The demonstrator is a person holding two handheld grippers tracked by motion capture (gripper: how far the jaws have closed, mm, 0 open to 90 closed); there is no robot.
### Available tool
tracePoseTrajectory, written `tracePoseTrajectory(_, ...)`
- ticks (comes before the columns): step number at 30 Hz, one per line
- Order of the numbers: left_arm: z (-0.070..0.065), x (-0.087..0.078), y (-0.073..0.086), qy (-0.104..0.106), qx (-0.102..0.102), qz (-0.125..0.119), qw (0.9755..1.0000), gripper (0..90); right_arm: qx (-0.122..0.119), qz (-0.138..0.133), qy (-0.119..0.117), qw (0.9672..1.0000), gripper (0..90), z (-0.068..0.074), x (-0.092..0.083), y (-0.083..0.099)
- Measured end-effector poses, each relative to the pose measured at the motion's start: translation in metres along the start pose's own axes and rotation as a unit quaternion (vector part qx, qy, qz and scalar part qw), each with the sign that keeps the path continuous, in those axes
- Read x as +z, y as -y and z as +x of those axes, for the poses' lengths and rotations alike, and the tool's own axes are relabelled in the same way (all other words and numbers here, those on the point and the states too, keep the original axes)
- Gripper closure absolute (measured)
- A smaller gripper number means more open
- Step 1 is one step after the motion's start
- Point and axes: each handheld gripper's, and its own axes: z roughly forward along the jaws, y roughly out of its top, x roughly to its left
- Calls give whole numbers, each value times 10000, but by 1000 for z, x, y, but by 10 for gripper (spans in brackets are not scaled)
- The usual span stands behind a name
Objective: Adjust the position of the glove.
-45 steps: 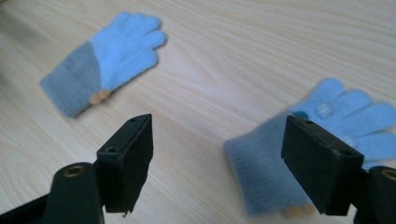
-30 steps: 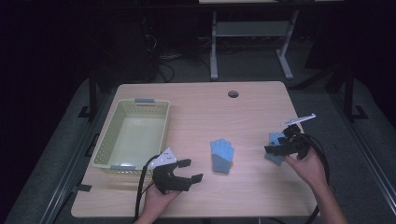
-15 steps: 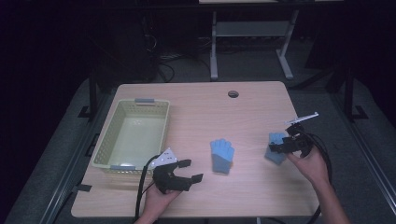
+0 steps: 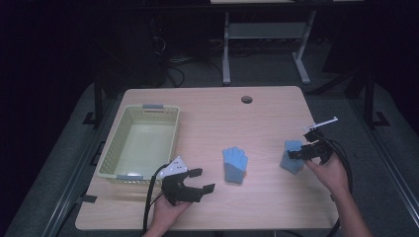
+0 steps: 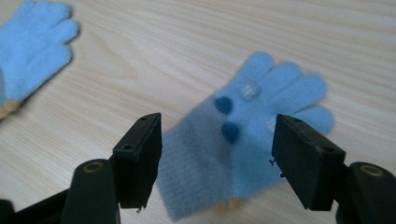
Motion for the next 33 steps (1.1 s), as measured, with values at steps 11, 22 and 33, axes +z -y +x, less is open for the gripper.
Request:
tracePoseTrajectory(11,0,1,1,2,-16,0,10000,222,56,339,171,9993,445,-2,14,-3)
tracePoseTrajectory(22,0,2,2,-5,-74,-2,10000,222,71,642,490,9967,560,-3,28,-1)
tracePoseTrajectory(33,-1,1,2,0,-59,-22,10000,222,-84,648,599,9961,734,1,30,-1)
